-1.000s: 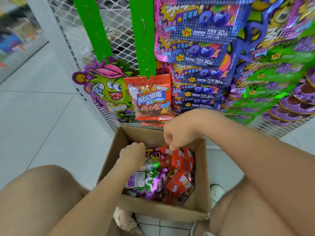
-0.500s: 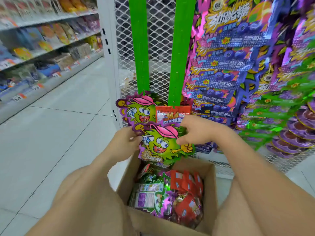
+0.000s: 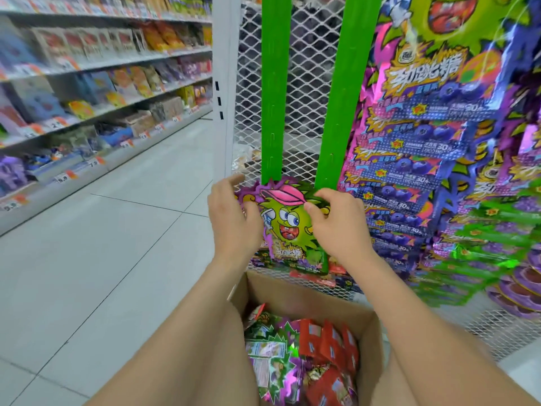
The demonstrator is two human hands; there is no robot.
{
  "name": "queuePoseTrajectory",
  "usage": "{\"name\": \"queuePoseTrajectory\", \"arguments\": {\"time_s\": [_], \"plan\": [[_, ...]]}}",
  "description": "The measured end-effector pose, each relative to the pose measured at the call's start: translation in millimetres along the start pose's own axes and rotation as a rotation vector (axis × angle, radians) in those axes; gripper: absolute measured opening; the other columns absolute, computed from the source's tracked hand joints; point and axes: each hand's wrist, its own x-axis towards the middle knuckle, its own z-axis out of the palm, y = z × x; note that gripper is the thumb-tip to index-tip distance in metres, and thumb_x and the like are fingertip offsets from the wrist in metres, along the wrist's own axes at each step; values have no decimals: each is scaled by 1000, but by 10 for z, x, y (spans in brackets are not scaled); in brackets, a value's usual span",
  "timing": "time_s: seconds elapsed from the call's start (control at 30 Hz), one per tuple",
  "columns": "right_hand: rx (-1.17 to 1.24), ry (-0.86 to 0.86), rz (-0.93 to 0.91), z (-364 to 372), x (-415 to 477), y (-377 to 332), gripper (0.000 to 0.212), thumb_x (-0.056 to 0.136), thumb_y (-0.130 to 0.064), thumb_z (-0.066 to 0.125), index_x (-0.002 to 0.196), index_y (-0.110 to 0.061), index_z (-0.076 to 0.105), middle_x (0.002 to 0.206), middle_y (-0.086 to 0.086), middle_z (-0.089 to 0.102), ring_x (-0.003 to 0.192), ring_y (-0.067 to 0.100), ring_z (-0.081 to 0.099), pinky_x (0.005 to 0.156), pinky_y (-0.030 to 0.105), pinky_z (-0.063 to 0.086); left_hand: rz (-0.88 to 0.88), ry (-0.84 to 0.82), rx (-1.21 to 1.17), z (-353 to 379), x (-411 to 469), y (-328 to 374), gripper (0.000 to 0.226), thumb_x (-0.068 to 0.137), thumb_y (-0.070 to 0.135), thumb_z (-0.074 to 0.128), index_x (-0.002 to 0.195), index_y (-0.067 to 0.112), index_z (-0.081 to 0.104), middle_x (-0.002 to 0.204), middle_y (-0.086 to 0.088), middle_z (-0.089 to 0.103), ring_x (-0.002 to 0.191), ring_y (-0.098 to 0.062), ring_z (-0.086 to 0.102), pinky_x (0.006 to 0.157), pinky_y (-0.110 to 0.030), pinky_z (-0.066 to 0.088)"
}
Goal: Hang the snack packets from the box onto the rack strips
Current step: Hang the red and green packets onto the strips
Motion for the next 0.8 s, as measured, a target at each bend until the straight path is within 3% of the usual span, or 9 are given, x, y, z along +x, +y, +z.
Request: {"name": "queuePoseTrajectory", "arguments": {"time_s": [0.1, 0.23, 0.4, 0.5, 0.57, 0.67, 0.8], "plan": [[19, 115, -37, 21, 9, -71, 21, 99, -31, 69, 117, -21, 71, 95, -1, 76, 84, 26, 62, 77, 34, 33, 79, -37, -63, 140, 226, 224, 56, 84, 6, 46, 138, 15, 58, 132, 3, 58, 127, -18, 54, 110, -41, 44], [10, 196, -94, 69, 63, -110, 19, 101, -28, 65, 117, -19, 69, 99, -1, 75, 83, 26, 68, 74, 38, 48, -48, -78, -193, 318, 467, 436, 52, 84, 11, 49, 135, 19, 57, 130, 6, 63, 119, -12, 60, 107, -46, 49], [10, 240, -125, 113, 133, -206, 13, 100, -29, 62, 107, -22, 70, 97, -5, 72, 85, 23, 67, 74, 41, 56, -209, -94, -111, 316, 623, 532, 24, 86, 36, 43, 100, 32, 62, 93, 16, 67, 101, -17, 63, 103, -51, 45], [45, 287, -76, 149, 161, -318, 14, 94, -35, 61, 94, -23, 69, 80, -6, 70, 72, 22, 64, 67, 38, 53, -220, -170, -28, 206, 663, 503, 34, 91, 41, 43, 73, 18, 60, 69, 3, 64, 80, -20, 56, 96, -47, 39], [67, 305, -24, 164, 179, -386, 19, 92, -40, 61, 86, -23, 69, 70, -5, 68, 64, 22, 62, 63, 37, 52, -234, -244, -86, 124, 687, 404, 45, 88, 49, 43, 79, 14, 69, 76, -4, 74, 86, -27, 65, 107, -53, 40], [100, 305, 24, 177, 193, -452, 29, 93, -46, 63, 75, -24, 66, 60, -6, 63, 57, 18, 58, 57, 34, 47, -244, -360, -201, -6, 661, 351, 50, 91, 59, 45, 88, 23, 80, 82, -2, 80, 97, -32, 73, 109, -60, 43], [208, 341, 13, 173, 207, -517, 47, 97, -45, 64, 57, -24, 50, 47, -7, 43, 48, 14, 39, 56, 37, 32, -210, -379, -314, -128, 580, 415, 39, 106, 36, 57, 87, 14, 82, 86, -7, 81, 89, -26, 77, 99, -53, 56]]}}
